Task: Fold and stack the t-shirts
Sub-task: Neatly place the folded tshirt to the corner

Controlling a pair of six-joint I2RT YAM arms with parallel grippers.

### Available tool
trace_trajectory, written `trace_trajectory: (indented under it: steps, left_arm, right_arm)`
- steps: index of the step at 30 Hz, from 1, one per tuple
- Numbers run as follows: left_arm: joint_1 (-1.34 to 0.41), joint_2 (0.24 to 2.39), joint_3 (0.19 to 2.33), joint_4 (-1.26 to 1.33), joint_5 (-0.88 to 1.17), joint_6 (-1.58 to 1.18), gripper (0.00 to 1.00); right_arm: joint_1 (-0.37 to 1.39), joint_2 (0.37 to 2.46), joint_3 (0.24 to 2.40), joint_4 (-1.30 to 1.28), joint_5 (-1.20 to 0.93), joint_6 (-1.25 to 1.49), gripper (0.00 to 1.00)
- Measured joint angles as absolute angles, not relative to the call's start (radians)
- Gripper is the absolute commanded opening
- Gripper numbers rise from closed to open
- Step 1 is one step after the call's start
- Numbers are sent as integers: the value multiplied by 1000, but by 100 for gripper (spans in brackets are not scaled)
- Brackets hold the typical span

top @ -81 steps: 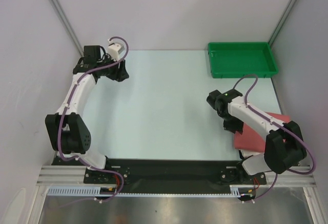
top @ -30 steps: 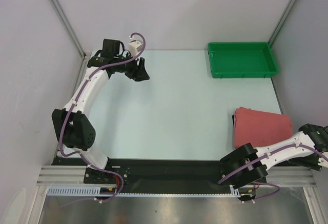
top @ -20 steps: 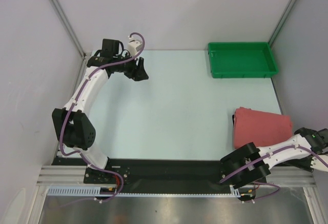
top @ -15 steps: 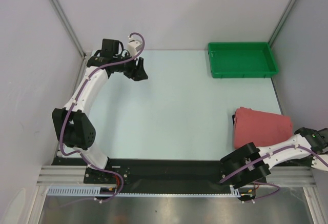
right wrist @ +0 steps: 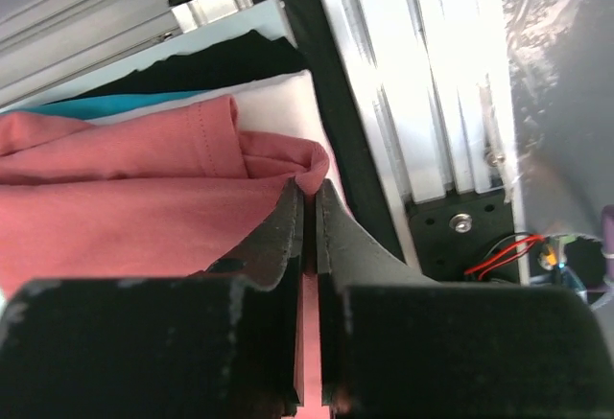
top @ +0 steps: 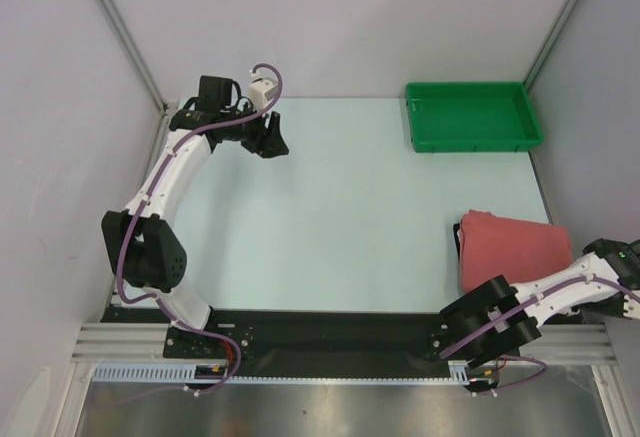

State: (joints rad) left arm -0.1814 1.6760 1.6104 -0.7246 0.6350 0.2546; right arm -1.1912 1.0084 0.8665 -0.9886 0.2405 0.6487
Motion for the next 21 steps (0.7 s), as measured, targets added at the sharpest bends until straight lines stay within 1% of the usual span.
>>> trace_trajectory:
  steps: [5, 10, 14, 16, 17, 20, 21]
  left_arm:
    - [-181, 1676, 1610, -725, 635, 255, 61]
    - [-177, 1676, 1611, -725, 633, 262, 61]
    - [-166, 1676, 1611, -725, 632, 264, 61]
    - [-158, 1676, 1611, -725, 631, 264, 61]
    - [-154, 1676, 1611, -725, 632, 264, 61]
    - [-147, 1676, 1613, -725, 631, 263, 61]
    - [-147, 1676, 1614, -725, 631, 263, 61]
  right_arm:
    - [-1166, 1033, 883, -979, 291, 594, 0]
    - [-1132, 1101, 979, -941, 337, 531, 0]
    - [-1105, 1137, 991, -915, 357, 503, 1]
    - [-1099, 1141, 978, -903, 359, 497, 10]
    - [-1098, 1140, 967, -897, 358, 496, 27]
    - [-1096, 1137, 933, -890, 356, 508, 66]
    - [-1095, 1138, 925, -894, 357, 516, 69]
